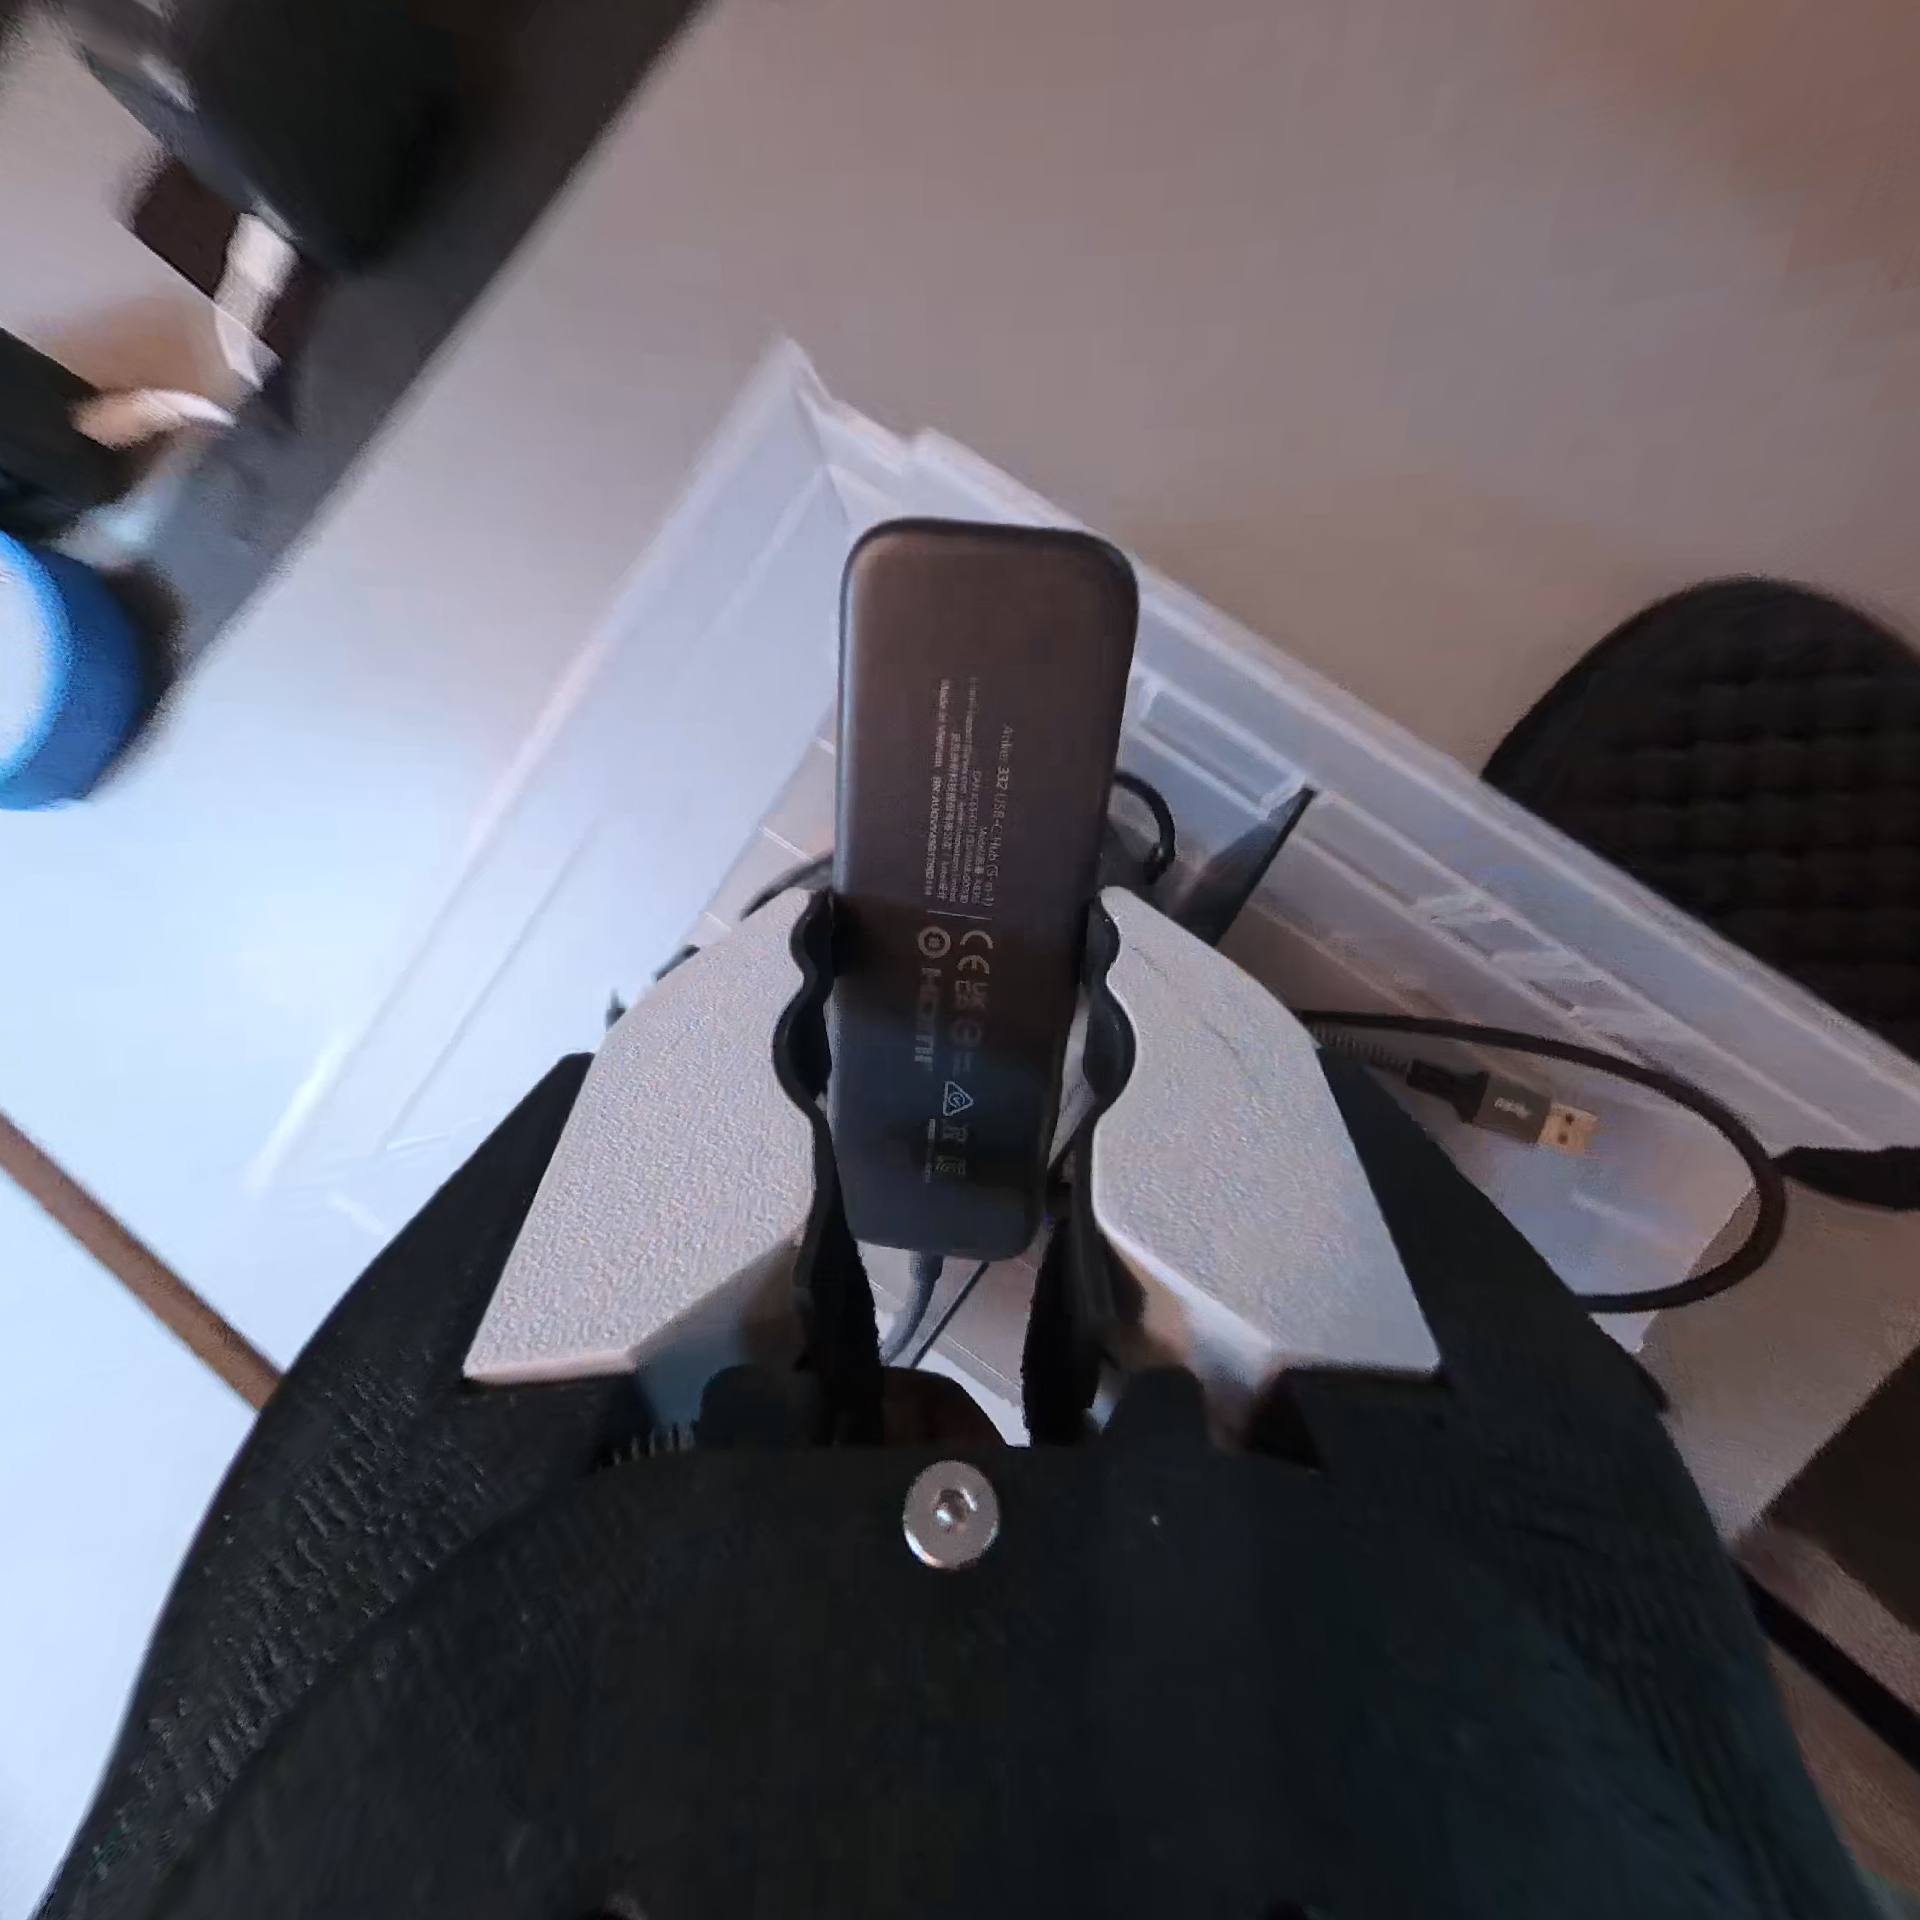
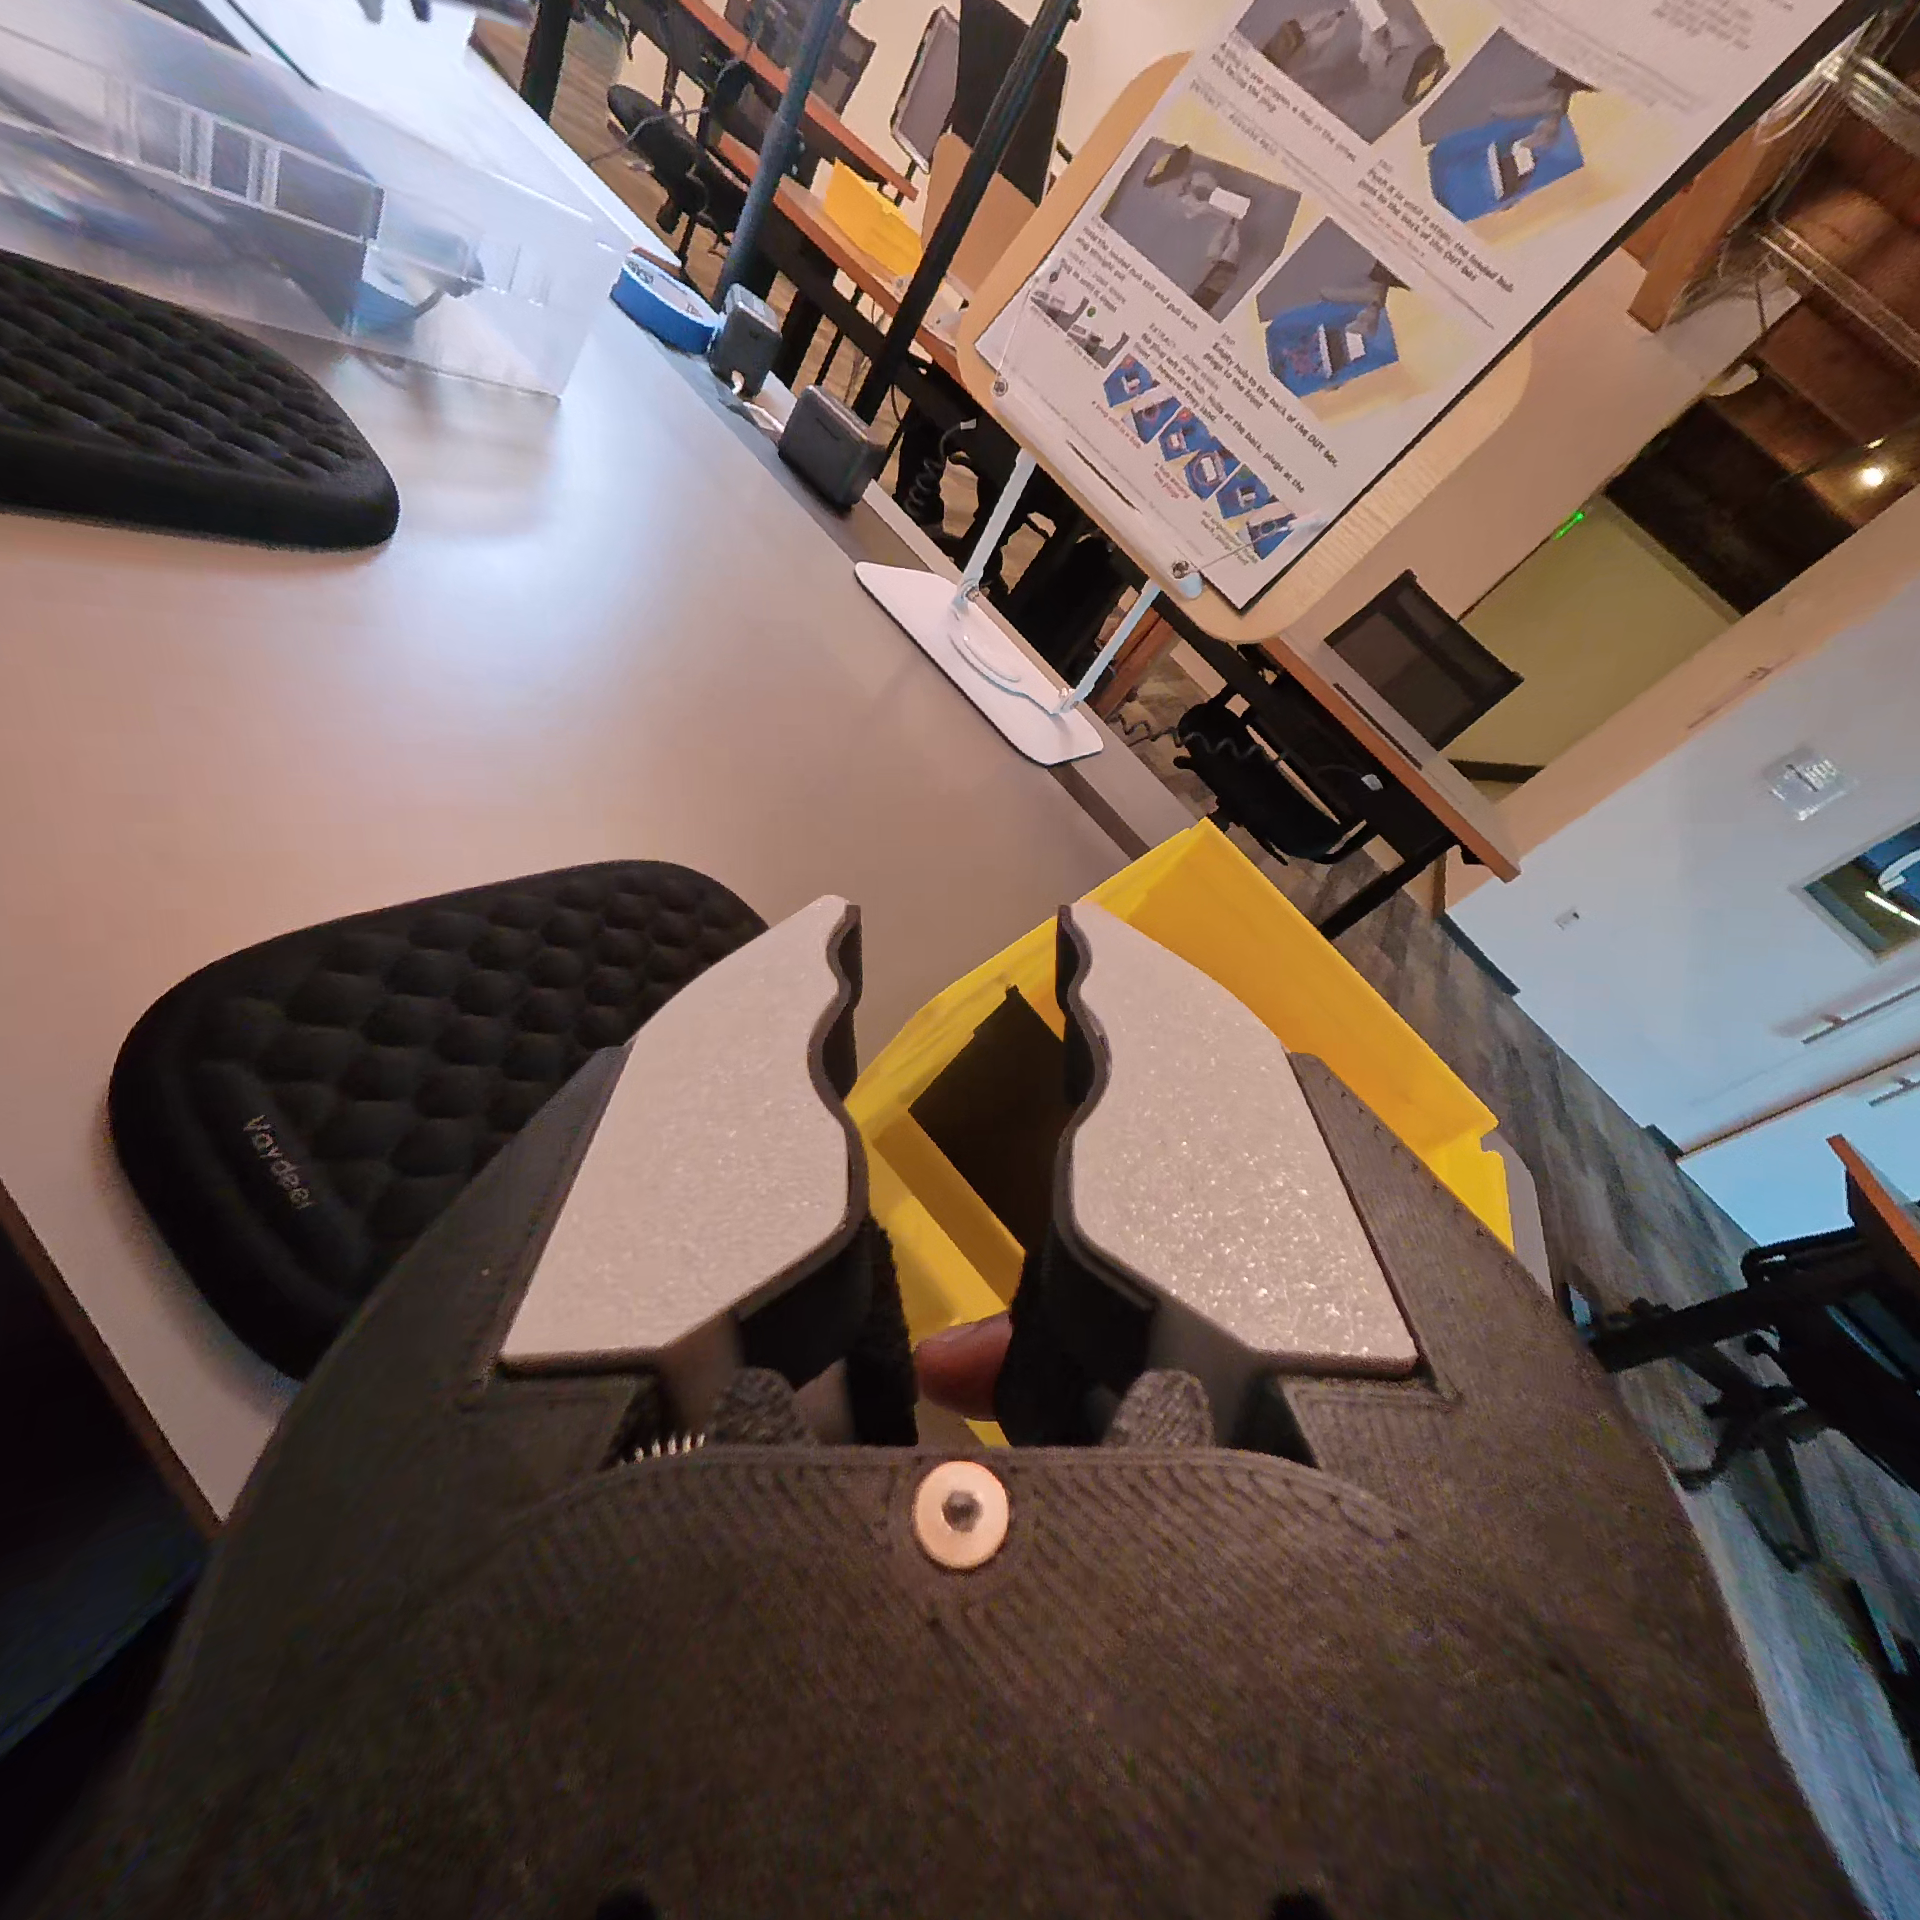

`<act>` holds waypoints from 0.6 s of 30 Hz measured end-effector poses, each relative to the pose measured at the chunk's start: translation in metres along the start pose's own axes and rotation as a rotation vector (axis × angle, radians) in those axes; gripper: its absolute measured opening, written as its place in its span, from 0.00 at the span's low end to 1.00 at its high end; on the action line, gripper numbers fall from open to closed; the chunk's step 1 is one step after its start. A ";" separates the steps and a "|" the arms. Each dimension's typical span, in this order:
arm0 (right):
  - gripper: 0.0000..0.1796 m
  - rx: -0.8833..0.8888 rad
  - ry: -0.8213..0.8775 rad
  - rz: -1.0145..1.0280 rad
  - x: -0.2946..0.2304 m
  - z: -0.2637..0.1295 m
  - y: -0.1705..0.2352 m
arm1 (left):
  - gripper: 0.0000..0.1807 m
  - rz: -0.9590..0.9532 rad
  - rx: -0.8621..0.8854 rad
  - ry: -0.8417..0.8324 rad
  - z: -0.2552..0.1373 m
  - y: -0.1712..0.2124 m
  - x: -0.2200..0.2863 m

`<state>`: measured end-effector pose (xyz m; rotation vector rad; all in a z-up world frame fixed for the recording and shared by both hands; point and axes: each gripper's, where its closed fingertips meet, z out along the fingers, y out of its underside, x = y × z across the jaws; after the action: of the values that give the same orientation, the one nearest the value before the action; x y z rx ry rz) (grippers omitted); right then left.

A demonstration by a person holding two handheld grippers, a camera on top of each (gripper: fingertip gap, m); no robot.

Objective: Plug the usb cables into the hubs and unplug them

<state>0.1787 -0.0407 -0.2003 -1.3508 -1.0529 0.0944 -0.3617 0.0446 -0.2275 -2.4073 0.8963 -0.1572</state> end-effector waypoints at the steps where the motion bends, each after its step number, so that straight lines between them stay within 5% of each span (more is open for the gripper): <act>1: 0.20 0.008 0.000 0.000 0.000 0.001 -0.001 | 0.26 0.009 0.054 -0.036 -0.012 -0.009 0.000; 11: 0.20 0.096 -0.072 0.002 -0.019 0.012 -0.020 | 0.26 0.083 0.618 -0.457 -0.135 -0.102 0.024; 18: 0.20 0.201 -0.147 -0.010 -0.041 0.027 -0.050 | 0.26 0.021 1.076 -0.379 -0.159 -0.151 0.100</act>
<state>0.1130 -0.0602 -0.1863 -1.1703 -1.1412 0.2886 -0.2453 0.0008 -0.0213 -1.3537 0.4585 -0.1214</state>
